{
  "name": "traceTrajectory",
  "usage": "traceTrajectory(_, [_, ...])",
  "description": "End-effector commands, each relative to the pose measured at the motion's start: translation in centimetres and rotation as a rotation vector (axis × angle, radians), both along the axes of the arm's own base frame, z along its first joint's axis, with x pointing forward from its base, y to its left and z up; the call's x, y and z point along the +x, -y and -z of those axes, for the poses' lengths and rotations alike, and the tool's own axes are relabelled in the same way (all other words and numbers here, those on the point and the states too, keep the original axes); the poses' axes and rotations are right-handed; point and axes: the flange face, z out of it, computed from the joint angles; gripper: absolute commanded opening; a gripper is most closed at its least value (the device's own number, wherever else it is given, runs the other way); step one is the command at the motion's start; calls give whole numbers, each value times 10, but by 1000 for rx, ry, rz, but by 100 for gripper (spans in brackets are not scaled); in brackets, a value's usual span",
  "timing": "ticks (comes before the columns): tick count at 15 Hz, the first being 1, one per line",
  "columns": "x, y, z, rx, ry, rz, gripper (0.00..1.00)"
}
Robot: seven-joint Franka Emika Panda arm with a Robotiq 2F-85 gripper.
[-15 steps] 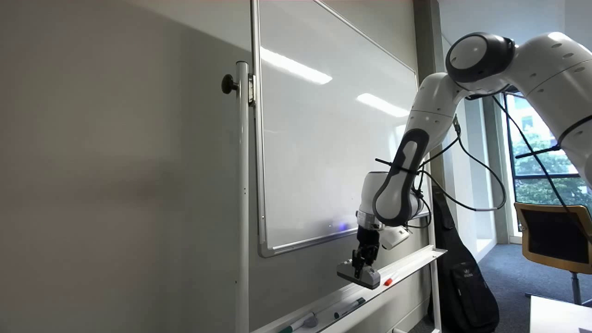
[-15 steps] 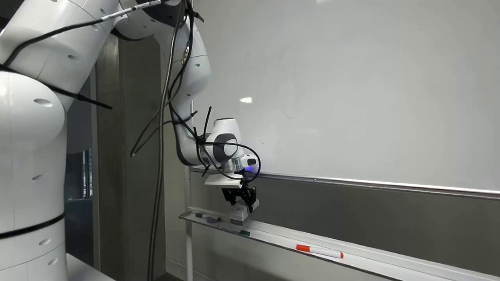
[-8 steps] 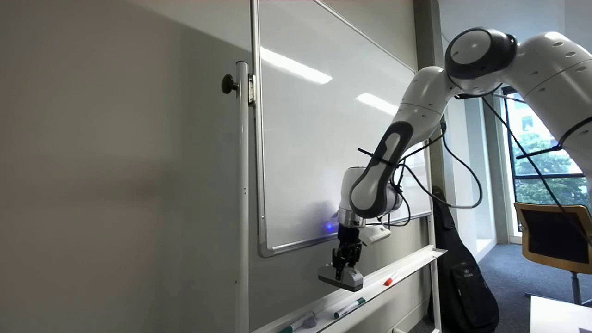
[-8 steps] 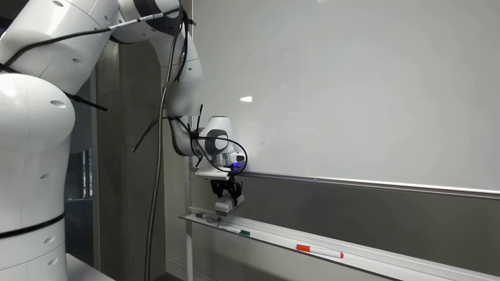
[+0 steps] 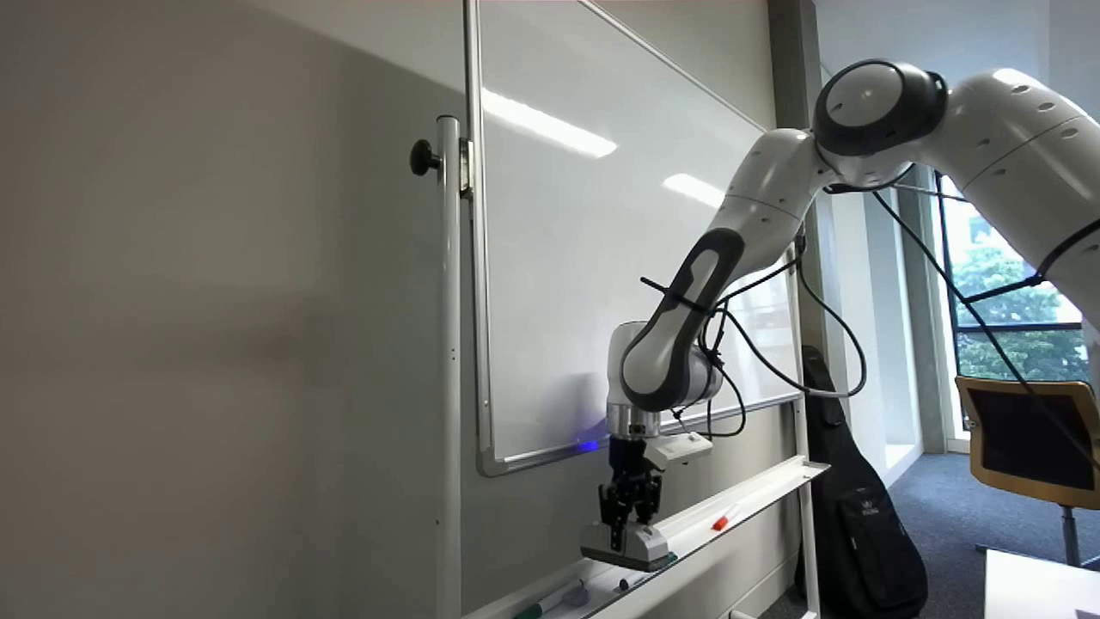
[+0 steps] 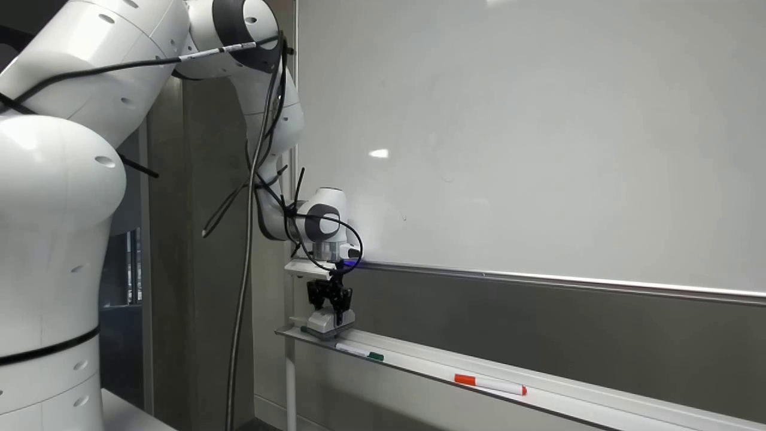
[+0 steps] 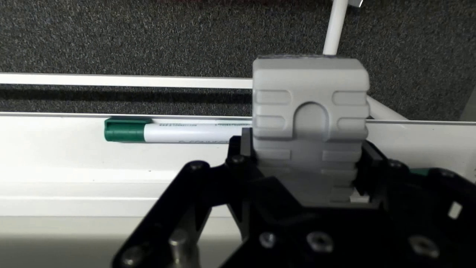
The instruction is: Move the eraser to the left
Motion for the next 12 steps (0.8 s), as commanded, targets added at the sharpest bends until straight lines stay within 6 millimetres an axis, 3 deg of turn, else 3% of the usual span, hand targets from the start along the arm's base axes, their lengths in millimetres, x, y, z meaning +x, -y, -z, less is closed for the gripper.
traceTrajectory(1, [22,-1,4,2,0,40,37])
traceTrajectory(7, [18,1,13,-14,101,142,37])
traceTrajectory(12, [19,-10,13,-23,146,158,37])
